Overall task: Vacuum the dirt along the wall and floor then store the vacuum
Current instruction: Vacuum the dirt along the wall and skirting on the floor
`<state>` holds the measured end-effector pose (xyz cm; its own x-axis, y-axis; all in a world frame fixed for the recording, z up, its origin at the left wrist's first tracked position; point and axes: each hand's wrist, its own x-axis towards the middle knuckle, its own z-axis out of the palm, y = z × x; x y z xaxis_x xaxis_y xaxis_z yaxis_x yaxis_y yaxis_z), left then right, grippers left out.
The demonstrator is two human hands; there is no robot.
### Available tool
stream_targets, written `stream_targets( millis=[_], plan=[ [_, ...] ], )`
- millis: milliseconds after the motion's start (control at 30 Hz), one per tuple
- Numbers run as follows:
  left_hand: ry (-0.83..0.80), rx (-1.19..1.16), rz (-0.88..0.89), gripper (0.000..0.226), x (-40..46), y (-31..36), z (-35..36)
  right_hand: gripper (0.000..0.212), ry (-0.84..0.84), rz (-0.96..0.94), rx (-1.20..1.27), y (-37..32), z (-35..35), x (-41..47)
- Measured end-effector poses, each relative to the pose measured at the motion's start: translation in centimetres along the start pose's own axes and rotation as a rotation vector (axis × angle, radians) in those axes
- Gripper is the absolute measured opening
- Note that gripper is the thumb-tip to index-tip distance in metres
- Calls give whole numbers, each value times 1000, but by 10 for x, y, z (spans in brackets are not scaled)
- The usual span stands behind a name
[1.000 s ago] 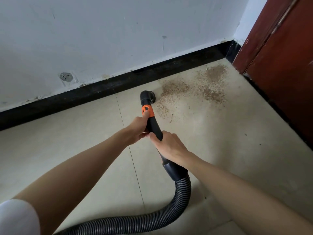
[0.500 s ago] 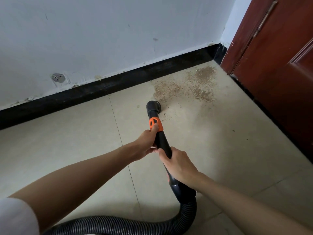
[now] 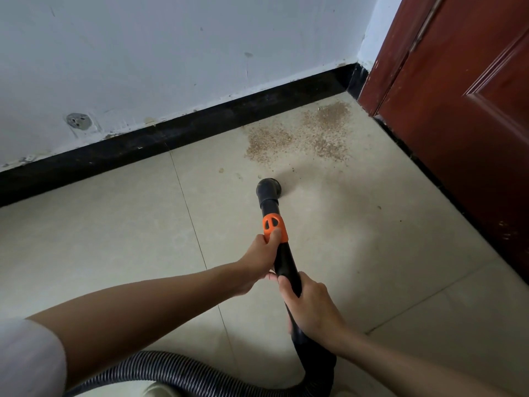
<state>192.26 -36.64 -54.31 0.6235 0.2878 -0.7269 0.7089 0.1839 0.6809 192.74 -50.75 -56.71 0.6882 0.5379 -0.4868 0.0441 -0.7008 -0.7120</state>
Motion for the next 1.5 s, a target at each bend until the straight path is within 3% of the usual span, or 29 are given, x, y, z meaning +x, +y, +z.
stream_targets(
  millis=[367, 800, 1500],
  plan=[
    [-32, 16, 17, 40, 23, 28, -7, 39, 31, 39, 108, -11, -6, 33],
    [165, -1, 94, 46, 68, 48, -53, 50, 16, 20, -24, -61, -2, 96],
    [313, -90, 128, 52, 133, 82, -94, 42, 4, -38, -111, -107, -4, 174]
  ],
)
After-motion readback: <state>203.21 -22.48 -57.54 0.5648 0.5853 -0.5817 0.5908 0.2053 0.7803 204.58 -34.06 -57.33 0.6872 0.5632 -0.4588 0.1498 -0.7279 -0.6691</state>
